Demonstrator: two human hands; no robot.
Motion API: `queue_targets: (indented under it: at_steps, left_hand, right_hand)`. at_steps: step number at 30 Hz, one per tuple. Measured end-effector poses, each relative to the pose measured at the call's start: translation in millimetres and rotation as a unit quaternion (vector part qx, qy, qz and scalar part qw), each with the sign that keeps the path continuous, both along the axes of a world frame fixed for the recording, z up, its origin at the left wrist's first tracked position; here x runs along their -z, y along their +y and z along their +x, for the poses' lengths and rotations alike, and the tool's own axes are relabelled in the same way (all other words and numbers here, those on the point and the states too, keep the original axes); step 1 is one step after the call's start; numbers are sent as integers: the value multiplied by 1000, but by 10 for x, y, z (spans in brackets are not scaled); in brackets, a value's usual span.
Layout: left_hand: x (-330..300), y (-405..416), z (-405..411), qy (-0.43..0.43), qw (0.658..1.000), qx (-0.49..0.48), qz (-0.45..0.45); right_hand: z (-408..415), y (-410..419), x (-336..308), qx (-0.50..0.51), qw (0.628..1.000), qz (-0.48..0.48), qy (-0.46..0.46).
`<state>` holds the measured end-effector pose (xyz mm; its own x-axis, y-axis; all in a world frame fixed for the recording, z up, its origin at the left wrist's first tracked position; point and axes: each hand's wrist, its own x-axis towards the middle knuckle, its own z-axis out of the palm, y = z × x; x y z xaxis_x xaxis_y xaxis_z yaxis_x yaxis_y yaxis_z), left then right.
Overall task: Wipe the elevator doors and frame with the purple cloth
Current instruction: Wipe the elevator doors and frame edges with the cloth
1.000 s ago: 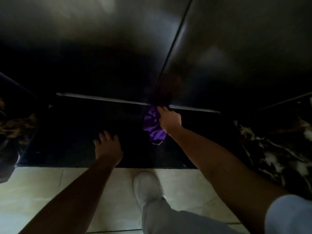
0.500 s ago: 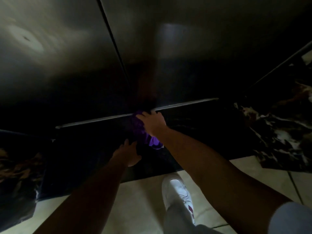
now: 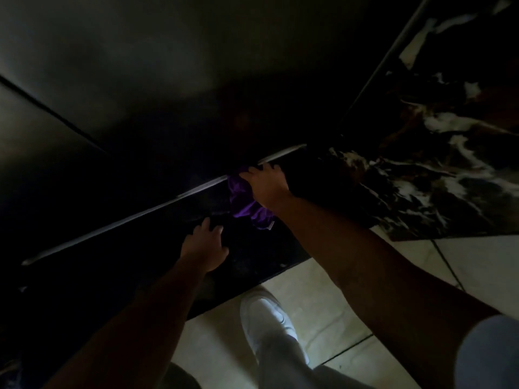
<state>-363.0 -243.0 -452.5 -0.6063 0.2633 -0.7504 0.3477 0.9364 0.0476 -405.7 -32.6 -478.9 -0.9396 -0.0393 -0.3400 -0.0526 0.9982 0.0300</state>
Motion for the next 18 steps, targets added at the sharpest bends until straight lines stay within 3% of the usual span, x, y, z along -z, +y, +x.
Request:
queue_targets:
  at_steps: [5,12,18]
  left_hand:
    - [-2,375,-93,-1,999,18,30]
    - [37,560,-159,-20,999,46,0]
    - [17,605,-259,-47,997,61,-11]
  right_hand:
    - [70,589,-11,44,999,21,16]
    - [27,1015,-89,140,989,28,-40]
    - [25,1042,-65,199,979,40,-27]
